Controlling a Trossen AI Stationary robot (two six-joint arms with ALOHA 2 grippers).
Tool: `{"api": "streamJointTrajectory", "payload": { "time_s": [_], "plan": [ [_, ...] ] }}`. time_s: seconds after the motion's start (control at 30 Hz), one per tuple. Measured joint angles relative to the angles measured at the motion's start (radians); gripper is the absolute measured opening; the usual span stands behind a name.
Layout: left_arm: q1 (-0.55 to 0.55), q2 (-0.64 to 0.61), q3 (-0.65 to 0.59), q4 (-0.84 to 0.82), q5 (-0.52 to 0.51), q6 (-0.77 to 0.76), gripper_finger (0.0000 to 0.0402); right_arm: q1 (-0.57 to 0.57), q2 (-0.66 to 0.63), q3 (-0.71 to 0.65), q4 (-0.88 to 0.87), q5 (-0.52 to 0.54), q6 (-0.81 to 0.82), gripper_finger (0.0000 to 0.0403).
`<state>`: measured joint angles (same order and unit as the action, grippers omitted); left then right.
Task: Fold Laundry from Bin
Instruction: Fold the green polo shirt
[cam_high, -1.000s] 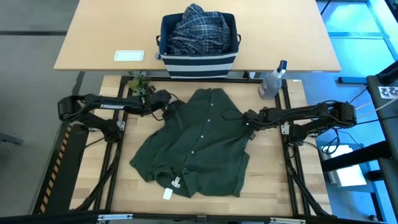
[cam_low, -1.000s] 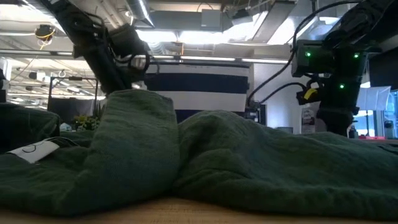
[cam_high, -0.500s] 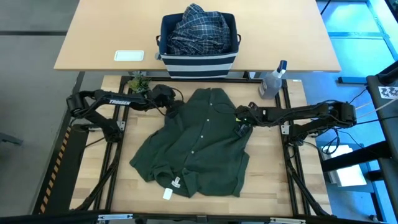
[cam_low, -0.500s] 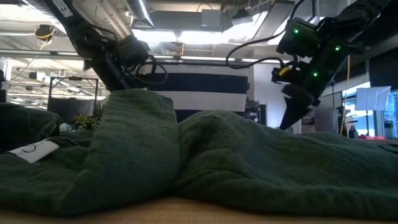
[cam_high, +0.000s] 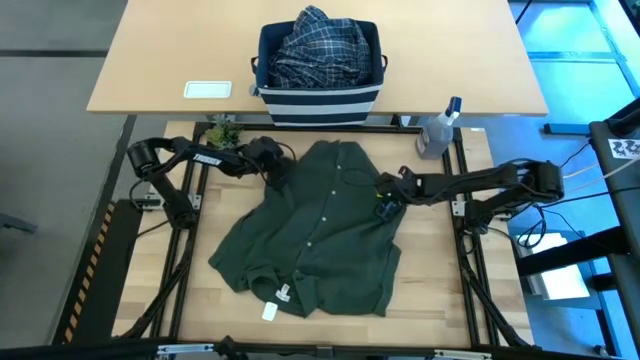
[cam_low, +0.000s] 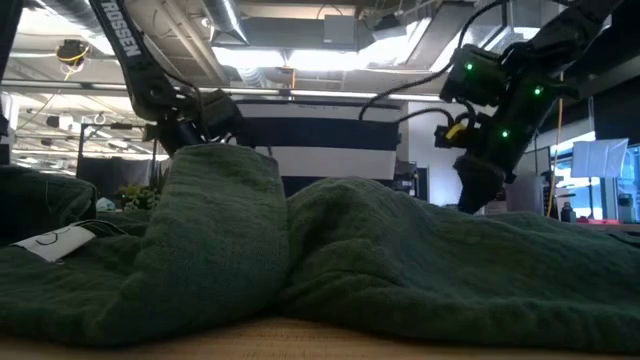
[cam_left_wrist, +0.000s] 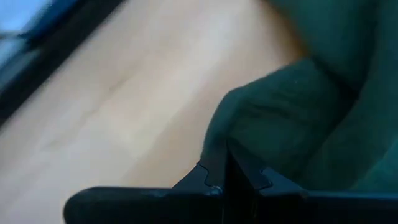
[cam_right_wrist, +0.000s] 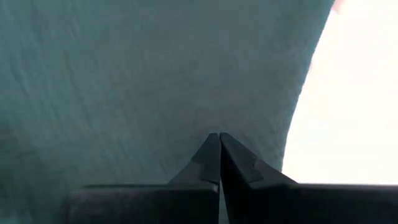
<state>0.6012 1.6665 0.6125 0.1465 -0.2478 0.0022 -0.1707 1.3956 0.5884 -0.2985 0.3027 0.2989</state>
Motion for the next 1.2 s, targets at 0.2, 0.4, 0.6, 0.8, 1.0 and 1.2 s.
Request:
{"api": "streamJointTrajectory", "payload": {
  "time_s": [0.2, 0.4, 0.6, 0.8, 1.0, 1.2],
  "plan": [
    [0.04, -0.024, -0.002, -0.042, -0.197, -0.019, 0.0, 0.0, 0.023, -0.024, -0.056, -0.046, 0.049, 0.0001],
    [0.106, -0.025, -0.003, -0.068, -0.233, -0.046, 0.0, 0.001, 0.016, -0.048, -0.13, -0.061, 0.095, 0.0001],
    [0.103, -0.062, -0.003, -0.066, -0.191, -0.048, 0.0, 0.001, -0.012, -0.05, -0.15, -0.029, 0.096, 0.0001],
    [0.0, -0.194, -0.002, -0.064, -0.157, -0.012, 0.0, 0.0, -0.098, -0.052, -0.099, 0.02, 0.064, 0.0001],
    [-0.181, -0.299, -0.001, -0.062, -0.058, 0.038, 0.0, 0.001, -0.209, -0.052, -0.113, -0.035, 0.063, 0.0001],
    [-0.374, -0.285, -0.001, -0.064, 0.0, -0.026, 0.0, 0.001, -0.278, -0.052, -0.217, -0.081, 0.065, 0.0001]
  ]
}}
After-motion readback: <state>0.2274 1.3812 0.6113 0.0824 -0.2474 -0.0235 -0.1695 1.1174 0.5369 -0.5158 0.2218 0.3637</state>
